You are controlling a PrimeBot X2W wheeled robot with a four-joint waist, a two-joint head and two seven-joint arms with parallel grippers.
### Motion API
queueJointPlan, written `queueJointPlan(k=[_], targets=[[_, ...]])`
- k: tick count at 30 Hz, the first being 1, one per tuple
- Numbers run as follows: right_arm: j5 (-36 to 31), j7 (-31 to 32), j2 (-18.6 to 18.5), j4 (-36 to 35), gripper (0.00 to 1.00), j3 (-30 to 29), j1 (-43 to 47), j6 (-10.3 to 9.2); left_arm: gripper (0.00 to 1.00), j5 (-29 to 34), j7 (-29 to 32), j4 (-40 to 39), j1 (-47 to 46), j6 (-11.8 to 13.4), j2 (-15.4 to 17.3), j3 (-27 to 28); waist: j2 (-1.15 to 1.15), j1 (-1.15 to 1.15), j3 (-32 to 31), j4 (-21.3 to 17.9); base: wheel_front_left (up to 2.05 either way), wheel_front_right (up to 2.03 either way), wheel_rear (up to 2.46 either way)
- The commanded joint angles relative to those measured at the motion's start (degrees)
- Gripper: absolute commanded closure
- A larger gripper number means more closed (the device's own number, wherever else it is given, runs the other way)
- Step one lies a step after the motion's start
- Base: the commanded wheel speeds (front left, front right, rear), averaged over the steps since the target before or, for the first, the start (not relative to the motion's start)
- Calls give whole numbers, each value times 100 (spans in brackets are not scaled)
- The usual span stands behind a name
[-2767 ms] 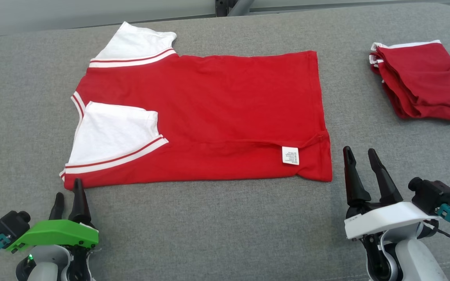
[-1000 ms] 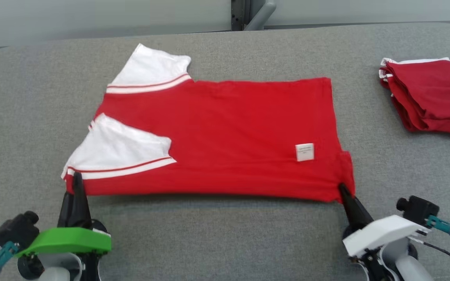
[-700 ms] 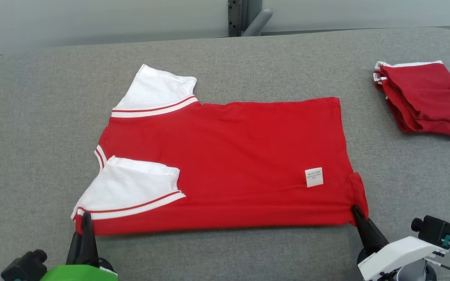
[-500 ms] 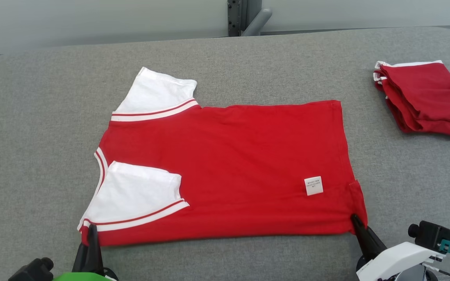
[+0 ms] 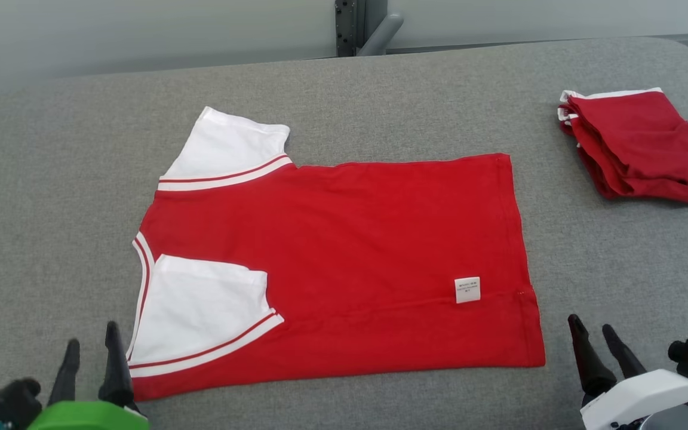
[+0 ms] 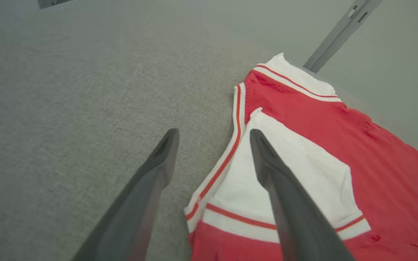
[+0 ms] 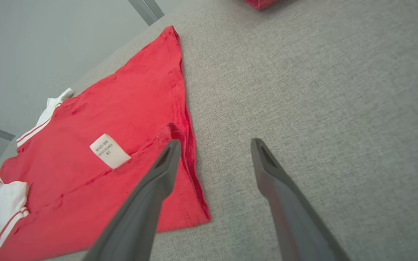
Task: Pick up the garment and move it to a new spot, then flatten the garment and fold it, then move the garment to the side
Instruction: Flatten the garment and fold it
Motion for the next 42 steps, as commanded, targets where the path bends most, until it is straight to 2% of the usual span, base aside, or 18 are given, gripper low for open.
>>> queueJointPlan(k=[1,5,6,11,18,24,31,40,42], targets=[[-122,-6,-28,-85,0,-78,-41,-5,0,133,41,-78,-263,35,129,-24,17,0,45,-55,0,0,0],[-402,59,-64,-334,0,-136,-252,-4,0,375,344,-231,-871,15,429,-203,17,0,178,-168,0,0,0],[-530,104,-124,-449,0,-36,-404,-4,0,510,565,-208,-1308,-39,613,-317,17,0,298,-242,0,0,0],[-599,142,-244,-671,0,390,-922,-4,0,710,1135,144,-2590,-190,909,-606,17,0,776,-483,0,0,0],[-493,43,-402,-814,0,944,-1675,-4,0,1083,1810,1137,-4423,-365,1179,-1015,17,0,1656,-858,0,0,0],[-423,-98,-514,-808,0,1194,-2030,-4,0,1260,2158,1942,-5352,-420,1250,-1204,17,0,2096,-1066,0,0,0],[-347,-267,-634,-848,0,1380,-2272,-4,0,1335,2223,2864,-6021,-383,1306,-1296,17,0,2367,-1241,0,0,0],[-337,-342,-720,-1070,0,1481,-2381,-4,0,1480,2130,3711,-6294,-295,1382,-1403,17,0,2376,-1281,0,0,0],[-334,-332,-743,-1100,0,1462,-2382,-4,56,1442,2152,3830,-6293,-371,1309,-1446,17,0,2345,-1258,0,0,0]])
